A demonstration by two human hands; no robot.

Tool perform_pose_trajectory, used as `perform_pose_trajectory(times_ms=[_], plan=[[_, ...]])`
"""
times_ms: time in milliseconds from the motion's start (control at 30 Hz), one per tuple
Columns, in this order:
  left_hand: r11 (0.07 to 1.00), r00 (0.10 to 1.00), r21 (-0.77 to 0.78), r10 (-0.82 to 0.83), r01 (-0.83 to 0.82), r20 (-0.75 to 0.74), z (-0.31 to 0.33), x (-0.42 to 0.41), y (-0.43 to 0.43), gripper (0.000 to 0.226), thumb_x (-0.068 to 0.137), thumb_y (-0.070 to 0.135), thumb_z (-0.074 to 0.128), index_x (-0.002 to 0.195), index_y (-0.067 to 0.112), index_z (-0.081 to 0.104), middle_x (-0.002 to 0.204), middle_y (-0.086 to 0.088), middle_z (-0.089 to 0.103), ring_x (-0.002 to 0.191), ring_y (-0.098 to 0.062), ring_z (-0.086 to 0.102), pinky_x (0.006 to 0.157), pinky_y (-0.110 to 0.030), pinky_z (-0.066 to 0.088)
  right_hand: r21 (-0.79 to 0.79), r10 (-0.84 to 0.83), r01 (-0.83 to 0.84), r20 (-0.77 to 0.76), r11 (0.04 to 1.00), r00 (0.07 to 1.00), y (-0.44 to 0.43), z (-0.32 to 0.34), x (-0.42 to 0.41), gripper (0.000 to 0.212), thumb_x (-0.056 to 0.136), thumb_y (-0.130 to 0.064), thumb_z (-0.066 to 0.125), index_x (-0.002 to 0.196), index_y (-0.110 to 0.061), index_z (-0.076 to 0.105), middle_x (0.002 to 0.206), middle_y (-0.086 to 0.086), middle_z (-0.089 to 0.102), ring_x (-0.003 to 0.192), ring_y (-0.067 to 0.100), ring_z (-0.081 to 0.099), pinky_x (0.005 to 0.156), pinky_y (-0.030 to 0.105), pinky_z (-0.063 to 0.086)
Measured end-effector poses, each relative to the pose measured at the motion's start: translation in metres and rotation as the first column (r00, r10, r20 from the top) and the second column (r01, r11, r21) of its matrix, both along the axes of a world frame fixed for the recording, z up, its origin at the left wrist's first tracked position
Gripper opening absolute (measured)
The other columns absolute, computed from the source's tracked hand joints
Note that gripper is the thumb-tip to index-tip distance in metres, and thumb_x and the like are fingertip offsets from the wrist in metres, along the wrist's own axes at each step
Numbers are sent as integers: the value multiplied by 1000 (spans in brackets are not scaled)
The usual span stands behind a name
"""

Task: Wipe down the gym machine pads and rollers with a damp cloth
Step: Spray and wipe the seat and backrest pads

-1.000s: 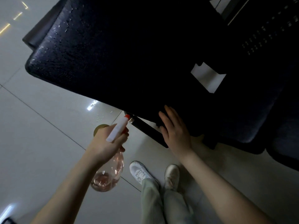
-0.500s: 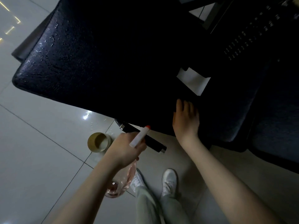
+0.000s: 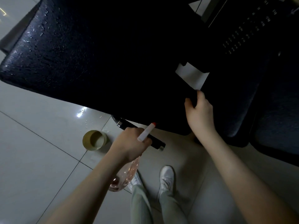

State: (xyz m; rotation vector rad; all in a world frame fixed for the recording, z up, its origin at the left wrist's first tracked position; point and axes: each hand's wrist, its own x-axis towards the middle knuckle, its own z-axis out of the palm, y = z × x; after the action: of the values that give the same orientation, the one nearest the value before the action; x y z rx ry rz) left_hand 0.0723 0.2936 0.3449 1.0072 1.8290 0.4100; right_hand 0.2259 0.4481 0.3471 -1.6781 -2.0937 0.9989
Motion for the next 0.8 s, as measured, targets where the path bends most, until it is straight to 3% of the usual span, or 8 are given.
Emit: perform_pose_trajectory(times_ms=[100, 167, 267, 333, 500, 633, 733, 800], plan=[[1000, 1000, 0, 24, -24, 13, -3, -3, -6, 48, 68, 58, 39, 76, 14, 56, 71, -10, 63, 66, -30, 64, 67, -49, 55, 2, -26, 26, -47, 1000, 999, 5, -2, -3, 38, 97, -13, 49, 134, -4, 47, 127, 17, 55, 116, 27, 54, 78, 7, 33], [998, 998, 13, 55, -55, 31, -3, -6, -9, 51, 63, 61, 36, 79, 16, 56, 74, -11, 64, 67, -31, 65, 68, -51, 54, 11, -9, 9, -47, 1000, 999, 4, -16, -13, 42, 98, -15, 47, 139, -6, 43, 135, 16, 50, 123, 25, 49, 89, 10, 34], [995, 996, 37, 86, -87, 31, -4, -11, -15, 56, 63, 59, 37, 86, 13, 59, 77, -10, 66, 66, -30, 65, 66, -51, 54, 36, 73, -72, -24, 997, 997, -15, -41, -32, 47, 100, -21, 41, 146, -16, 31, 149, 11, 32, 136, 24, 33, 106, 31, 36], [996, 996, 45, 81, -82, 29, -4, -14, -19, 62, 63, 59, 37, 92, 9, 60, 80, -12, 67, 65, -30, 65, 65, -52, 54, 115, 67, -65, -14, 991, 998, -30, -53, -33, 46, 100, -21, 41, 145, -16, 32, 149, 11, 31, 135, 25, 34, 104, 40, 41], [993, 994, 45, 108, -110, 33, -2, -24, -27, 59, 64, 57, 37, 87, 8, 60, 73, -12, 66, 62, -30, 65, 62, -51, 54, 167, 58, -61, 21, 984, 998, -70, -62, -22, 45, 98, -12, 44, 142, -9, 37, 147, 19, 33, 134, 33, 36, 101, 48, 44], [977, 977, 45, 205, -208, 66, 3, -34, -34, 58, 62, 57, 39, 86, 10, 61, 75, -8, 70, 54, -14, 66, 62, -45, 57, 176, -2, 10, -48, 984, 999, -64, -56, -63, 46, 96, -8, 46, 142, -8, 38, 150, 19, 30, 137, 34, 31, 103, 49, 42], [968, 969, 71, 235, -240, 77, 3, -38, -41, 50, 68, 54, 43, 84, 10, 60, 75, -8, 69, 52, -10, 65, 60, -38, 58, 282, 161, -143, -43, 949, 986, -62, -48, -93, 44, 95, -14, 44, 139, -9, 43, 148, 19, 33, 136, 35, 32, 106, 42, 38], [964, 967, 85, 247, -252, 60, 0, -39, -45, 26, 84, 38, 55, 80, 13, 56, 71, -7, 64, 54, -12, 65, 55, -27, 56, 351, 317, -304, 21, 886, 948, -61, -52, -88, 45, 95, -21, 40, 139, -11, 42, 147, 18, 35, 136, 33, 33, 106, 38, 35]])
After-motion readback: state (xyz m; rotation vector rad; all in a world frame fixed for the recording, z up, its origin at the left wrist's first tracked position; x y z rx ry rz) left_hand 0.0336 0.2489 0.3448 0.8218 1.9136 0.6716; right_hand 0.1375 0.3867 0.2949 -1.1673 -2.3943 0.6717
